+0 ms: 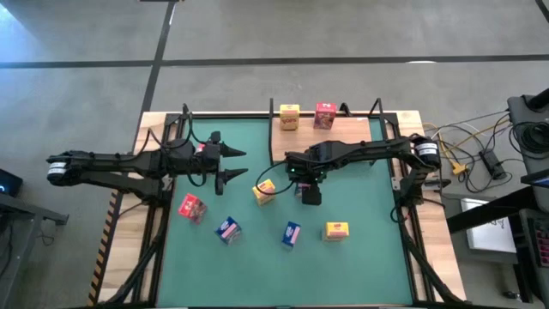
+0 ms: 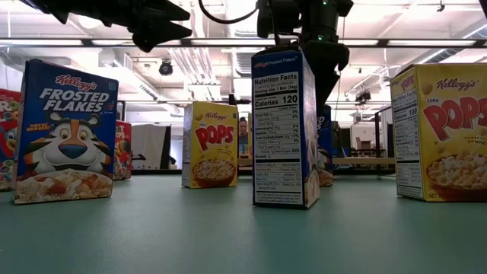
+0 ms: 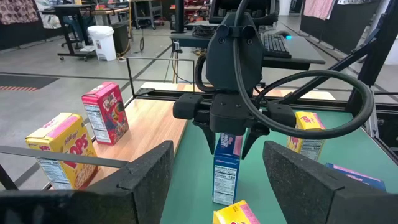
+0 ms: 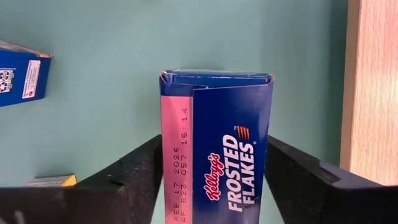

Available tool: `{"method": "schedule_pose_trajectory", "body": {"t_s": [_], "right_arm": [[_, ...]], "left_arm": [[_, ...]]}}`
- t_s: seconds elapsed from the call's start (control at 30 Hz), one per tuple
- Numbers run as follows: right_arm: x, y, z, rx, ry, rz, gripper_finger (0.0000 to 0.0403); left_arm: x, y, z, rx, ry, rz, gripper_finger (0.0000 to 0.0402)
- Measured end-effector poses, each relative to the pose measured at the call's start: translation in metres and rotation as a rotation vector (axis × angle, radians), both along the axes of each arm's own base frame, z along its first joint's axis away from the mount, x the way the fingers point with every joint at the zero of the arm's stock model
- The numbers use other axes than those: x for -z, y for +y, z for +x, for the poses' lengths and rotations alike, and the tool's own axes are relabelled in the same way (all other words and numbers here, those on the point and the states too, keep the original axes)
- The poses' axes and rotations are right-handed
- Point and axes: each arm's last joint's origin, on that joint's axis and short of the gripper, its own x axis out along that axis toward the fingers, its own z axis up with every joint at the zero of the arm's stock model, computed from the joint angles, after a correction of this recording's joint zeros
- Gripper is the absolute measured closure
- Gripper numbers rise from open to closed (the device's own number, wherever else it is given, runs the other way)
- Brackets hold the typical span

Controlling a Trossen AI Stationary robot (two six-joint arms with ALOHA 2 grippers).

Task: Stack cereal on shelf
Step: Put the top right blue cereal box on the shelf

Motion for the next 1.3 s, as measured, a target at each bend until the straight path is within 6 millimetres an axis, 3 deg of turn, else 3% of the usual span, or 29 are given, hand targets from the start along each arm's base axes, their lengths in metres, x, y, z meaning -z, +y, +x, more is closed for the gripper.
{"method": "schedule_pose_trajectory", "body": {"t_s": [0.27,0.77,1.0,1.3], "right_arm": [[0.000,0.000,0.000,-0.002,-0.001,0.001,0.0210],[-0.009,0.001,0.001,-0.015,-0.023,0.031,0.0237],[-0.035,0.002,-0.002,-0.030,0.015,0.047,0.0239],[-0.069,-0.013,-0.029,0.012,0.053,-0.066,0.0239]], "left_arm": [[0.000,0.000,0.000,0.000,0.000,0.000,0.0169],[0.000,0.000,0.000,0.000,-0.001,0.000,0.0169],[0.000,0.000,0.000,0.000,0.000,0.000,0.0169],[0.000,0.000,0.000,0.000,0.001,0.000,0.0169]]}}
